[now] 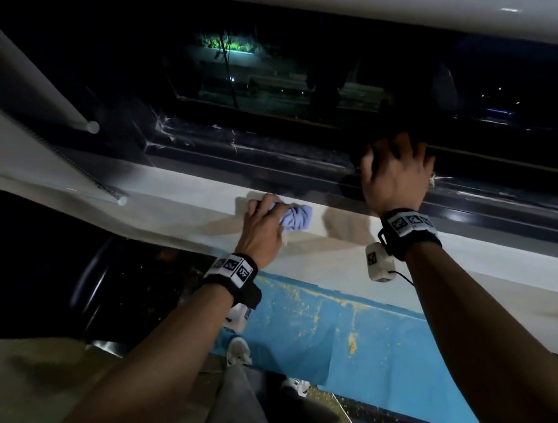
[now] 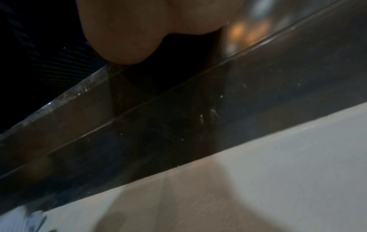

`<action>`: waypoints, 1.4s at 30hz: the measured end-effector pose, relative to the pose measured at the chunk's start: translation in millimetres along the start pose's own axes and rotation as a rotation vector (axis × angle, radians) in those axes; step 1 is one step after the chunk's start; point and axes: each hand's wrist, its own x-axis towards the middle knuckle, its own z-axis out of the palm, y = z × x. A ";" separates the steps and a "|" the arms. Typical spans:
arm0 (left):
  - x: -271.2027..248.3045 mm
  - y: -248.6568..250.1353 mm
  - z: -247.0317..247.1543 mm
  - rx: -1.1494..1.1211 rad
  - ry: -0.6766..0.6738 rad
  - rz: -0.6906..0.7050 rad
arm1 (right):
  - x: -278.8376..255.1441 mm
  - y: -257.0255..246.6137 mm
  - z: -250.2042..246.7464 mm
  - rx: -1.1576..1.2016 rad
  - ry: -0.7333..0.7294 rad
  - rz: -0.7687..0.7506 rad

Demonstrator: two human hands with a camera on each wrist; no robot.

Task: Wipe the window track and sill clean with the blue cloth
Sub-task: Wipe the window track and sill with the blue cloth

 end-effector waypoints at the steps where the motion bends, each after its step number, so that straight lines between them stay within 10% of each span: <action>1: -2.0 -1.1 -4.7 0.000 -0.017 0.045 | 0.0 0.8 -0.2 0.002 -0.001 -0.004; 10: 17.0 -19.3 -1.2 -0.024 0.192 -0.252 | 0.1 -0.7 -1.1 -0.002 -0.003 0.003; 19: 23.1 41.8 20.1 -0.026 -0.080 0.087 | 0.2 3.8 -2.9 0.016 0.009 -0.018; 28: 23.0 45.3 38.0 -0.046 0.109 -0.110 | -0.3 1.4 -0.1 -0.004 0.038 -0.016; 42: 14.8 76.3 48.4 -0.033 -0.172 0.200 | -0.4 2.5 -6.0 0.032 0.022 -0.028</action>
